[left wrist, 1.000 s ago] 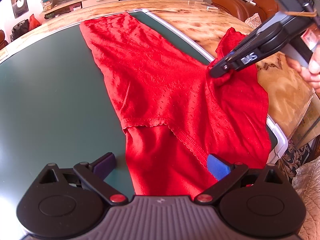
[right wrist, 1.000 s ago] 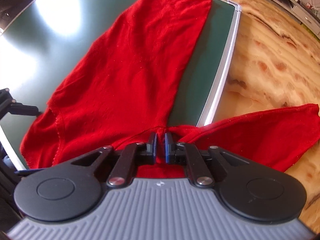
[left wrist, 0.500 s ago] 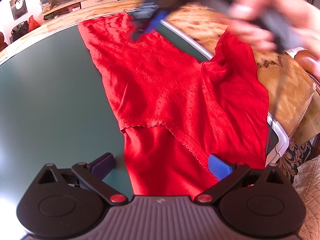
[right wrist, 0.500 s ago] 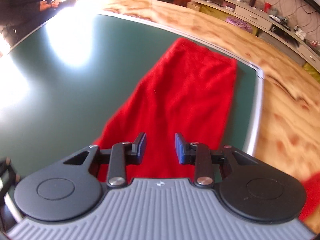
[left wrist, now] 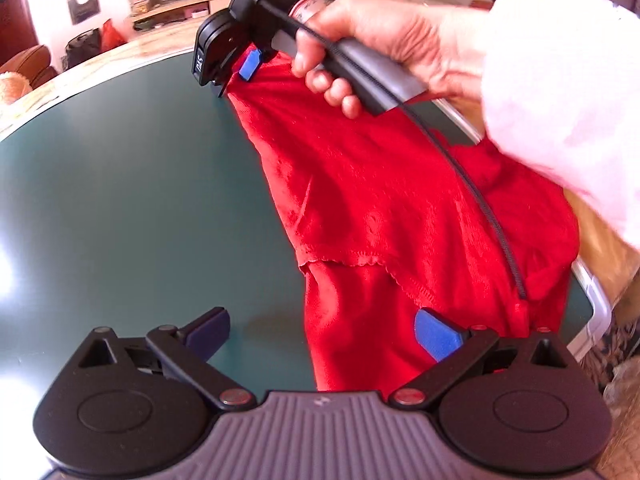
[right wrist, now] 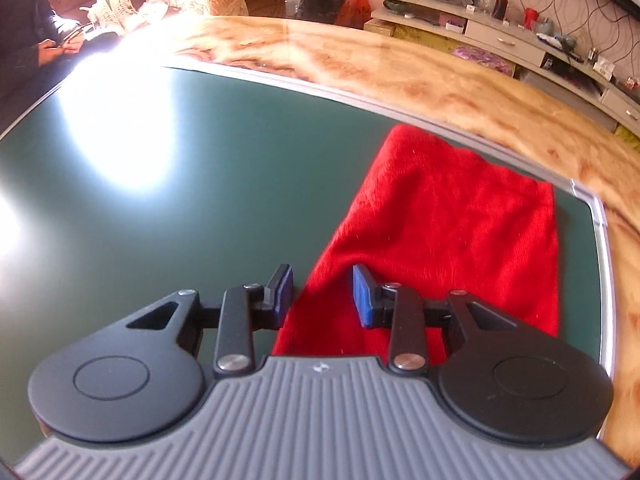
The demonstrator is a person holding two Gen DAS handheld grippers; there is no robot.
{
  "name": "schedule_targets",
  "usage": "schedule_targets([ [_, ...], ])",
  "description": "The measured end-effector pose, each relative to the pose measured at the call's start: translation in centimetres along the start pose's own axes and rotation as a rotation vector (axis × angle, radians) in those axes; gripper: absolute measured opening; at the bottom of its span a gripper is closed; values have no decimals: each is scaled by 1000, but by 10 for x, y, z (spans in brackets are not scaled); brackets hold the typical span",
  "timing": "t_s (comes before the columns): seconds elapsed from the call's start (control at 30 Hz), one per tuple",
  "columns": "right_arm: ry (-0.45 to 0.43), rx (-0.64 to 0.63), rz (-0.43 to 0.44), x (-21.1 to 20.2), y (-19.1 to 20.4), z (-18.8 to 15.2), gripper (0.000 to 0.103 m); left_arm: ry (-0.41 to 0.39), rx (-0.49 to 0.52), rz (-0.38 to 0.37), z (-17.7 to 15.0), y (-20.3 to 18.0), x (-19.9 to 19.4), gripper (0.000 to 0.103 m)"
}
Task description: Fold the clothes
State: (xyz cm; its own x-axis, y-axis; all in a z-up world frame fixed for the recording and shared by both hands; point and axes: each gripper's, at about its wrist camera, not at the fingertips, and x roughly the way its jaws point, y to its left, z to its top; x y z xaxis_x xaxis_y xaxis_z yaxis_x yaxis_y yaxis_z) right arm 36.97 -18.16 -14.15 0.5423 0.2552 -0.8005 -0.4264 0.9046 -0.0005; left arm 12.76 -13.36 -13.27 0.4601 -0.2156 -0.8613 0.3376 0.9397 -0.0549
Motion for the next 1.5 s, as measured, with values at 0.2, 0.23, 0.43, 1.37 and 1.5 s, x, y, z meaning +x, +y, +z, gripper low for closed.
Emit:
schedule_targets([
  [0.2, -56, 224, 59, -4, -56, 23, 40, -22, 32, -16, -1, -9, -6, 102],
  [0.23, -53, 274, 44, 2, -70, 28, 40, -31, 38, -23, 0, -11, -8, 102],
  [0.43, -29, 197, -143, 44, -87, 48, 40, -94, 72, -194, -1, -17, -24, 101],
  [1.37, 41, 250, 125, 9, -86, 35, 44, 35, 119, -196, -9, -27, 1, 102],
  [1.5, 102, 123, 176, -63, -85, -31, 44, 33, 116, -196, -10, -25, -1, 102],
])
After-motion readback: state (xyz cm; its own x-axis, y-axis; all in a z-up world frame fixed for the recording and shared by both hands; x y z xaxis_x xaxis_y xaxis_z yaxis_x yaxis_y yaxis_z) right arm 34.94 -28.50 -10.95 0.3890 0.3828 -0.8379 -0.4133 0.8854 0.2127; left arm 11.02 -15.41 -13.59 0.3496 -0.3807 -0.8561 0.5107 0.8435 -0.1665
